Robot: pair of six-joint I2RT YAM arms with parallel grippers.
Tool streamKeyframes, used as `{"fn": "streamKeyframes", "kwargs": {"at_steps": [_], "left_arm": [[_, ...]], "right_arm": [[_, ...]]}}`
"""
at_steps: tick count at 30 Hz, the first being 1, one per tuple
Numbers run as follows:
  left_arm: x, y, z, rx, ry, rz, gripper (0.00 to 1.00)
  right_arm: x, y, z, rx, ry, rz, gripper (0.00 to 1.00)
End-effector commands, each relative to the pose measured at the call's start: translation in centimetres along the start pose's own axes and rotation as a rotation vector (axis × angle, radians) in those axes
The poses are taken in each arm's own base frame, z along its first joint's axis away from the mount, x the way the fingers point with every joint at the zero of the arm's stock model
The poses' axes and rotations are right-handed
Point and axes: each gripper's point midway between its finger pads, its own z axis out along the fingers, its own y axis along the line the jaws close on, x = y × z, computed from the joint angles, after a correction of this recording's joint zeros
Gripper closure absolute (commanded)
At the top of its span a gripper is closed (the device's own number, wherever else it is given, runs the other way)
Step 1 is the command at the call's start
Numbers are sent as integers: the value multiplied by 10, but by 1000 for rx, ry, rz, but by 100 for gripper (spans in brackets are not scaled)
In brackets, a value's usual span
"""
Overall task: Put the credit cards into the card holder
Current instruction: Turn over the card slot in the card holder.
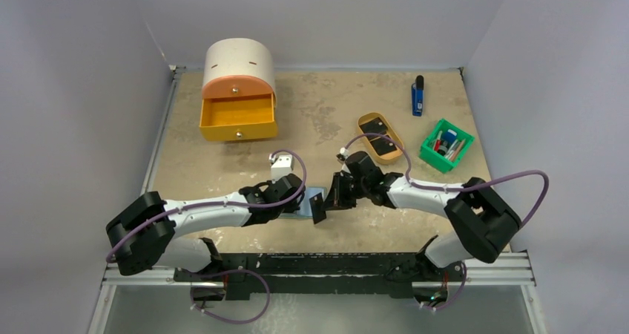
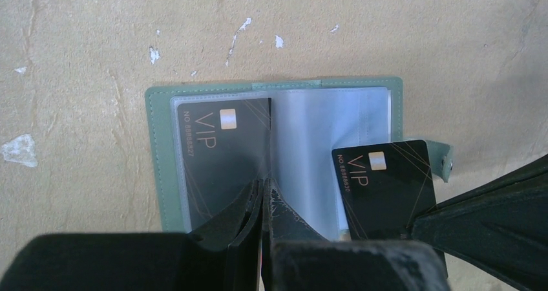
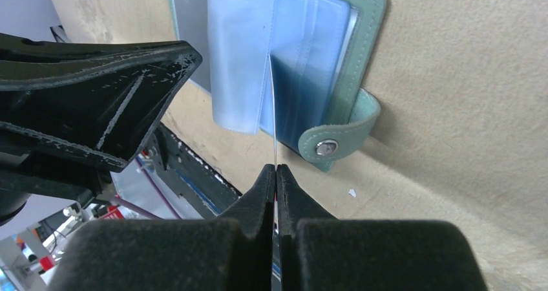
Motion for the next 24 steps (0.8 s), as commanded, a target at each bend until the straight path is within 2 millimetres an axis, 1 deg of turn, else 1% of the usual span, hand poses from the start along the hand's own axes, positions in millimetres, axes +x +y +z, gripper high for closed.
{"fn": "streamKeyframes", "kwargs": {"at_steps": [1,7,17,24], "left_arm": [[-7,-5,1,16,-28,-18,100],[-11,-3,-2,6,-41,-18,100],[-31,10,-20,-43,-103,-23,100],[-39,7,-31,-7,-120,-40,99]], "right_arm": [[-10,28,1,-95,-1,-54,100],[-12,39,3,-148,5,-50,100],[-17,43,9,-155,9,-48,100],[-19,51,12,-169,15,-57,100]]}}
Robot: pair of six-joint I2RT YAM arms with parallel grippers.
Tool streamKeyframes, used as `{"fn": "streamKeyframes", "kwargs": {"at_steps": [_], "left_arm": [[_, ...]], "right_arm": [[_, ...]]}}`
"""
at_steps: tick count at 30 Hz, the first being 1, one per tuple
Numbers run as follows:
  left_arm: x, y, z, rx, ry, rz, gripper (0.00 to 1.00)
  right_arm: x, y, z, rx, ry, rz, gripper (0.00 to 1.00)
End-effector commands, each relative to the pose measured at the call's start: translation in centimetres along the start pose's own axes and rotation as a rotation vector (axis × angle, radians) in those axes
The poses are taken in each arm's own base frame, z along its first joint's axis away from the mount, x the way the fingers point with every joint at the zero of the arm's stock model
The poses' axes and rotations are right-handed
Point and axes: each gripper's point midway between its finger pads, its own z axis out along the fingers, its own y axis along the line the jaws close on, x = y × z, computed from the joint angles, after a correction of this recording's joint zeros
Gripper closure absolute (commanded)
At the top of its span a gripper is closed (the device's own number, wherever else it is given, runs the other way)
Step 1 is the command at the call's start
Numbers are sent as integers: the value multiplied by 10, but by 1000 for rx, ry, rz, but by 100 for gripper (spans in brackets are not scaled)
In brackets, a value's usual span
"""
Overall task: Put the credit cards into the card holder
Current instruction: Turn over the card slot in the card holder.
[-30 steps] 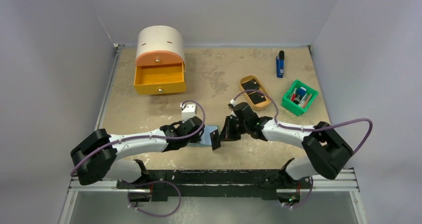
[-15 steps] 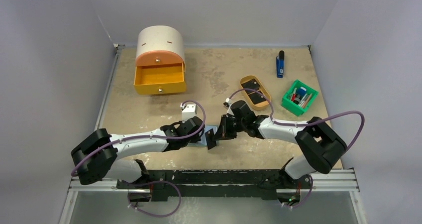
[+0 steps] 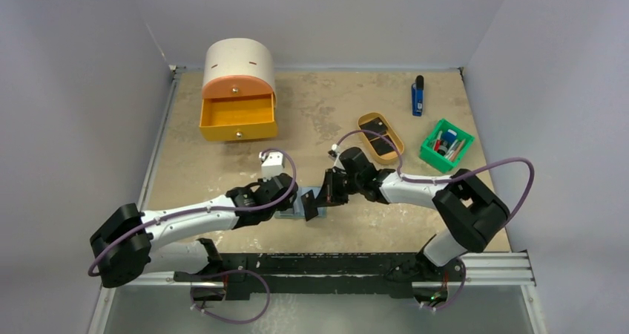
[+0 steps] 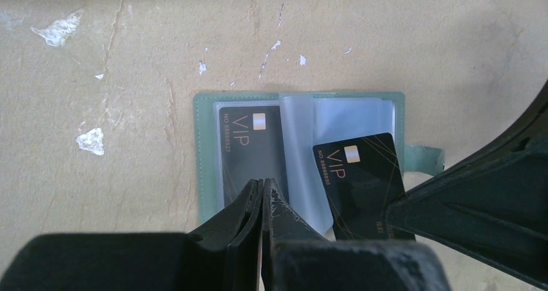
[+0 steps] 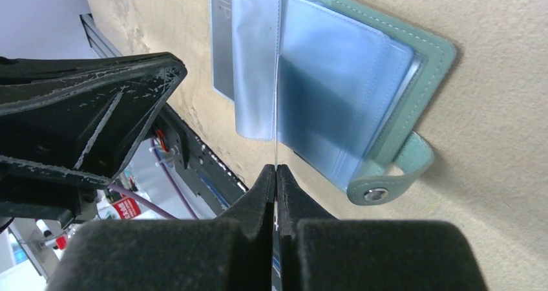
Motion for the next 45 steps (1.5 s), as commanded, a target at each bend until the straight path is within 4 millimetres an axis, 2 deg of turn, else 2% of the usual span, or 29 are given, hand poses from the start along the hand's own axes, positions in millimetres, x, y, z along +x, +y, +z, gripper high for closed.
{"fn": "streamKeyframes", "kwargs": {"at_steps": [1,10,18,31,35,41,44,45], "left_arm": [[-19,-8,-9,30,-51,-33,98],[-22,-7,-12,37,-60,-45,95],[-23,-2,-15,25,-68,-52,95],[-40,12,-34,3,-130,-95,95],[-50,18,-42,-9,-167,-123,96],[-64,24,-52,-11,-227,-169,96],[-63,24,-50,-13,-228,-168,96],[-61,24,-48,-13,-222,-164,96]], "right_arm": [[-12,30,1,-79,-15,-43,100],[-13,42,9,-91,2,-68,100],[-19,48,26,-93,22,-74,100],[-32,89,48,-180,58,-144,100],[-41,105,41,-190,34,-172,100],[-49,131,4,-200,-23,-215,100],[-53,128,-16,-147,-80,-232,100],[-51,118,-20,-104,-87,-221,100]]}}
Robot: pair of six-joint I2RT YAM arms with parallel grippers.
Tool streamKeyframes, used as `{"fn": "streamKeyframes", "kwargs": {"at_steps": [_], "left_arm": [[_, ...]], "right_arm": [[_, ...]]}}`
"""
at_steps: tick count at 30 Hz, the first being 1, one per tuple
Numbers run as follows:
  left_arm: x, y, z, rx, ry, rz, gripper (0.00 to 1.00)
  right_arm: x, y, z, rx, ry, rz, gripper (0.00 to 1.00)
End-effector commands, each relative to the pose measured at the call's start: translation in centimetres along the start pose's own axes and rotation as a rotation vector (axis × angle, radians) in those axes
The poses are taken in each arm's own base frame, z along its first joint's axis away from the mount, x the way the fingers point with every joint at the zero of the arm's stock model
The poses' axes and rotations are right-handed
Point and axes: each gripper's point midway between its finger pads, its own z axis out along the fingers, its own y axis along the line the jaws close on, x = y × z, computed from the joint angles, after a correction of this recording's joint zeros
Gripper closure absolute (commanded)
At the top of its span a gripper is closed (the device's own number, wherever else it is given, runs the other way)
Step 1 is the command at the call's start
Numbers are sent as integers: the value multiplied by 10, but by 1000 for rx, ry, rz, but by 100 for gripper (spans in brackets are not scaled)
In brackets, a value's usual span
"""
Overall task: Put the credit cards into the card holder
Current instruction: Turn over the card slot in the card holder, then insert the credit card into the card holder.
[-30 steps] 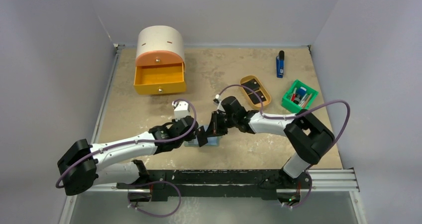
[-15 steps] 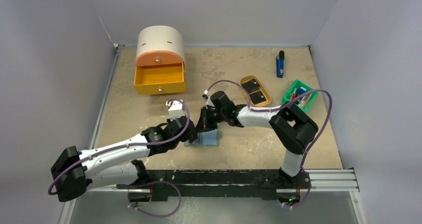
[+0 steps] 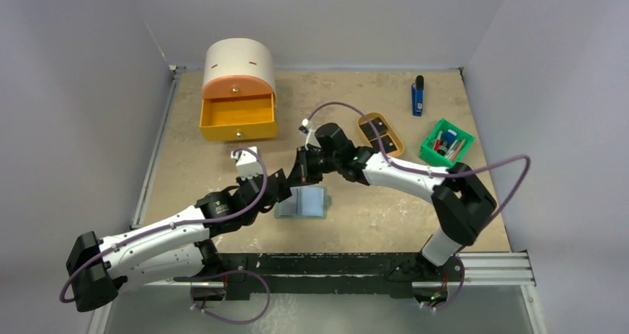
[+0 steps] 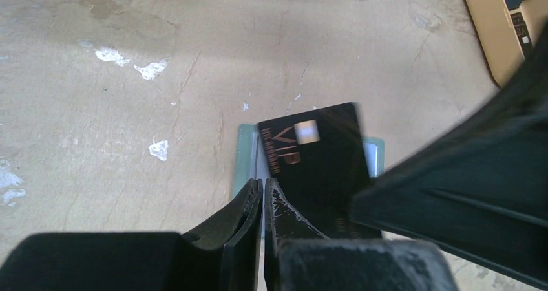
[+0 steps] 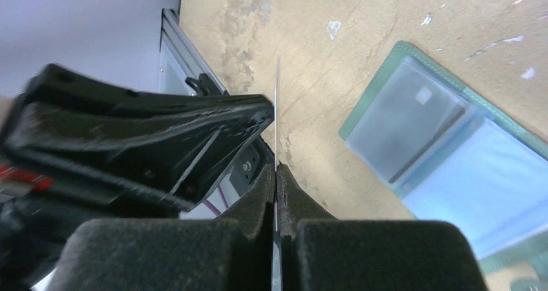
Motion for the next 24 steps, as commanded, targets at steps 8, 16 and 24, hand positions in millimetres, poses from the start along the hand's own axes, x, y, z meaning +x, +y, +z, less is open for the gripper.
{"fn": "streamKeyframes", "kwargs": {"at_steps": [8,16,24], "left_arm": [[21,-5,27,-23,61,-29,98],[48,22,50,-86,170,-100,99],[59,29,53,-104,189,-103,99]], "right_arm": [[28,-56,-44,176,-62,100,100],[44,-75,-31,191,-17,156,100],[49,-82,-19,175,4,177,100]]}}
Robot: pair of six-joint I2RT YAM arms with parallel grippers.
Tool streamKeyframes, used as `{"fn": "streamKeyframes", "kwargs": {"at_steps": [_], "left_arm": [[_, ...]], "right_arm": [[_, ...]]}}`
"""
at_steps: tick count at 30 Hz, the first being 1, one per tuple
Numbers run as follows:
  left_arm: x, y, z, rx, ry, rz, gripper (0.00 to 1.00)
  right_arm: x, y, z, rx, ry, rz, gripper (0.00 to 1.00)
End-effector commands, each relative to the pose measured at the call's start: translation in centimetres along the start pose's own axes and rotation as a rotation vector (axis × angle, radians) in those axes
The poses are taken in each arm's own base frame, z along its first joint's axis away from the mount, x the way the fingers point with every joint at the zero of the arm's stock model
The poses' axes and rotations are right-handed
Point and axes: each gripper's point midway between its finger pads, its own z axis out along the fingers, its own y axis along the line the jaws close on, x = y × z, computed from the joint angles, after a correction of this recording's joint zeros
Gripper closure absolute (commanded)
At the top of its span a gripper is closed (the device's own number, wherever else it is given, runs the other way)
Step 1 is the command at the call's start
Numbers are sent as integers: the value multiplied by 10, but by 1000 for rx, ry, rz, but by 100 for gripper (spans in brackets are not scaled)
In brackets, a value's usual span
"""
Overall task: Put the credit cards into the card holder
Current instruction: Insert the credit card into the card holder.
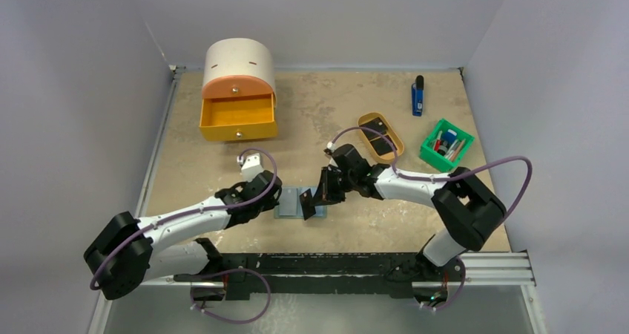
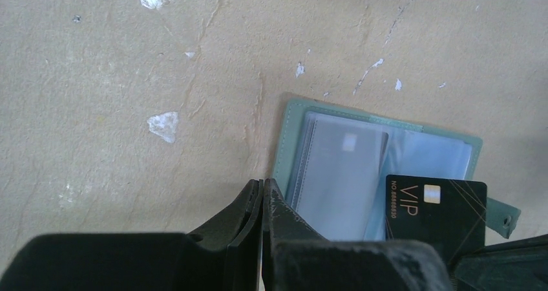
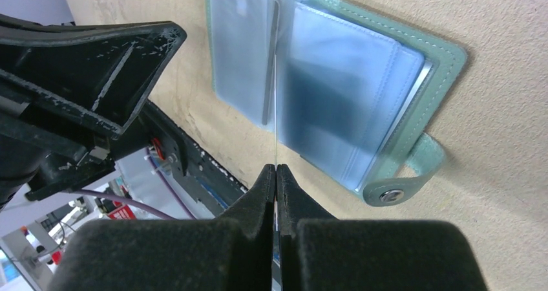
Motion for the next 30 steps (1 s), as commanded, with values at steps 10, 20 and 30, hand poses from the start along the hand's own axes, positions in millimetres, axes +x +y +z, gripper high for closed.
{"fn": "streamKeyframes", "kwargs": {"at_steps": [10,20,30], "left_arm": [[5,-1,6,17,5,-33,99],[11,-1,8,23,25,-32,100],[14,-3,9,35,35,-32,100]], "right_arm": [[-8,12,11,-65,-13,-11,100],[-8,13,15,-76,-7,-14,100],[-6,11,23,-90,5,37,100]]}}
